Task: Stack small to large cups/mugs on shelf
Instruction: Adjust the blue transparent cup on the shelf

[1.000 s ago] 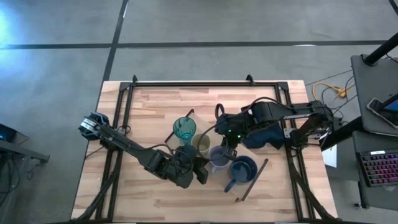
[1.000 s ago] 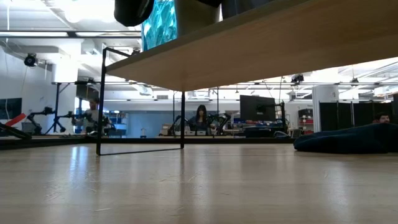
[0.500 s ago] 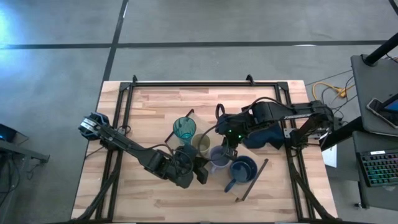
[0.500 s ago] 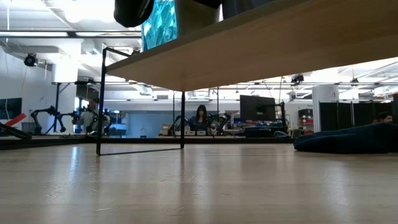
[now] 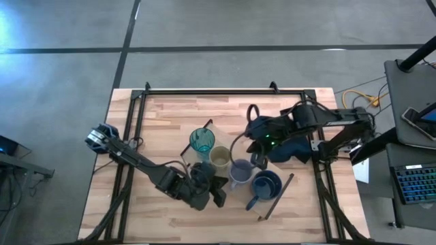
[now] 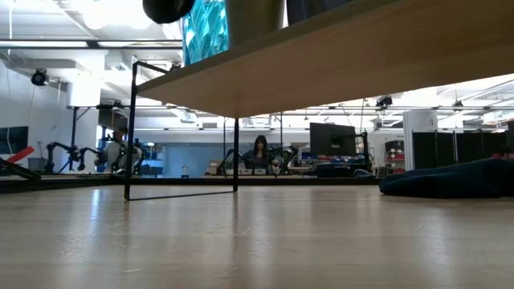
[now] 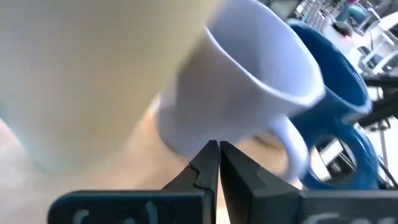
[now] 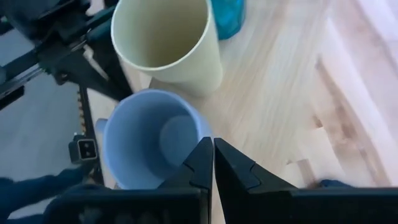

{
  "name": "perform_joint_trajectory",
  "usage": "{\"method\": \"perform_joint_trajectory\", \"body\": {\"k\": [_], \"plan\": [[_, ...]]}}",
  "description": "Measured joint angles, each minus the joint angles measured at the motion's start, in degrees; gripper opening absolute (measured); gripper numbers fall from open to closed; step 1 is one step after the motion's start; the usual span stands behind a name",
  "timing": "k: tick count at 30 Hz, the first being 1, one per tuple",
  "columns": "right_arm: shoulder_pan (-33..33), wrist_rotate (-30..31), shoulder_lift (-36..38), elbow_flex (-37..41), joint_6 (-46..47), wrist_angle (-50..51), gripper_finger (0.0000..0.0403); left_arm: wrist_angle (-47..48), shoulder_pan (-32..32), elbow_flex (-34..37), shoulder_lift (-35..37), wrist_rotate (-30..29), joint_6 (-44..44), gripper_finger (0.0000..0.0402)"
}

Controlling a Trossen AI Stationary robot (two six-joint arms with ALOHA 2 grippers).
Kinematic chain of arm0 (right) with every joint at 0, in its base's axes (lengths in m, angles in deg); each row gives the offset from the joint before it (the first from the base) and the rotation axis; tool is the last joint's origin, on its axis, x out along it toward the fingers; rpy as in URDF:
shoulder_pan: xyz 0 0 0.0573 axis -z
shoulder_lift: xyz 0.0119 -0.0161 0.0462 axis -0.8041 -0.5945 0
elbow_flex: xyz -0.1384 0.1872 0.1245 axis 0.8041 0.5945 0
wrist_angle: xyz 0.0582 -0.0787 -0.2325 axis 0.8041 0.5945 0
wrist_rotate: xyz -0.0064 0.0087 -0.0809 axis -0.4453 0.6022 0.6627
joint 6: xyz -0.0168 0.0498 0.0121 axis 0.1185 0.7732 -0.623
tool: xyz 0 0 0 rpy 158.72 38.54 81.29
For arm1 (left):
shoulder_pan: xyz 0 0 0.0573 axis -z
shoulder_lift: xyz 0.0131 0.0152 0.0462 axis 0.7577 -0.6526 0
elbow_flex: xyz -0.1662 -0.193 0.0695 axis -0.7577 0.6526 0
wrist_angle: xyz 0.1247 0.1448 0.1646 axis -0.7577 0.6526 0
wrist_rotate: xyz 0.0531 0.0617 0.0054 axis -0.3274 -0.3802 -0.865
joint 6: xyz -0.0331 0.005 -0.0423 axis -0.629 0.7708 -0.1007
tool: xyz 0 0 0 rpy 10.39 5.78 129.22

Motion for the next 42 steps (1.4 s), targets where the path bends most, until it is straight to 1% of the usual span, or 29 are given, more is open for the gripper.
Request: {"method": "perform_joint_trajectory", "body": {"k": [7,11,15,18,20,21,22,24,26,27,28,29,30,31,33,35,37,39,42], "plan": [[0.2,6.0,2.8,0.0,0.2,-0.4,0.0009,0.1,5.0,-0.6,1.3,-5.7,-0.4,0.0],[0.4,6.9,3.3,0.0,0.1,-0.4,0.0009,0.2,7.9,-0.5,3.4,-8.5,-0.5,0.0],[0.4,6.2,4.0,0.0,-0.8,-0.3,0.0009,4.5,10.4,0.0,6.7,-10.8,-3.3,0.0],[0.0,4.6,5.4,0.0,-2.8,-1.2,0.0009,4.2,11.9,0.1,10.3,-12.2,-0.1,0.0],[-1.0,4.1,6.7,0.0,-6.0,-3.4,0.0009,2.7,12.4,0.0,12.7,-12.6,5.4,0.0],[-1.8,4.1,7.5,0.0,-7.7,-5.1,0.0009,0.0,12.4,0.0,13.8,-12.6,9.5,0.0],[-2.7,4.1,8.2,0.0,-9.4,-7.1,0.0009,-3.4,12.4,0.3,14.7,-12.6,14.5,0.0],[-4.6,4.4,10.1,0.0,-12.4,-11.8,0.0009,-11.3,12.3,0.6,16.4,-12.2,27.2,0.0],[-6.4,6.8,12.0,0.0,-14.7,-15.5,0.0009,-21.1,11.7,1.0,17.8,-9.3,40.9,0.0],[-7.0,8.2,13.0,-0.1,-15.2,-16.6,0.0009,-25.3,11.2,1.4,18.4,-6.7,47.1,0.0],[-7.4,9.3,13.9,-0.1,-15.3,-16.7,0.0009,-28.5,10.8,1.7,19.0,-4.8,51.5,0.0],[-7.5,10.1,14.6,-0.1,-14.8,-16.2,0.0009,-30.0,10.4,2.2,19.8,-3.5,54.1,0.0],[-7.5,10.6,15.4,-0.1,-14.0,-15.2,0.0009,-29.9,9.9,3.0,20.6,-3.4,54.8,0.0],[-7.5,11.2,16.1,-0.1,-13.0,-13.5,0.0009,-29.3,9.3,4.1,21.6,-3.4,54.5,0.0],[-7.5,13.1,16.9,0.0,-10.9,-9.4,0.0009,-26.3,7.9,7.5,23.9,-4.3,49.7,0.0],[-7.5,15.9,17.6,0.1,-8.9,-4.6,0.0009,-22.0,7.2,11.8,26.2,-7.1,40.6,0.0],[-7.4,18.8,17.8,0.4,-6.5,-1.1,0.0009,-20.3,7.0,16.6,28.0,-10.0,32.5,0.0],[-7.1,20.3,17.8,0.8,-4.7,0.4,0.0009,-21.0,7.1,21.0,29.2,-12.2,26.7,0.0],[-5.1,19.4,16.5,1.6,-2.8,-0.6,0.0009,-21.5,7.1,25.7,30.3,-14.3,19.1,0.0]]}}
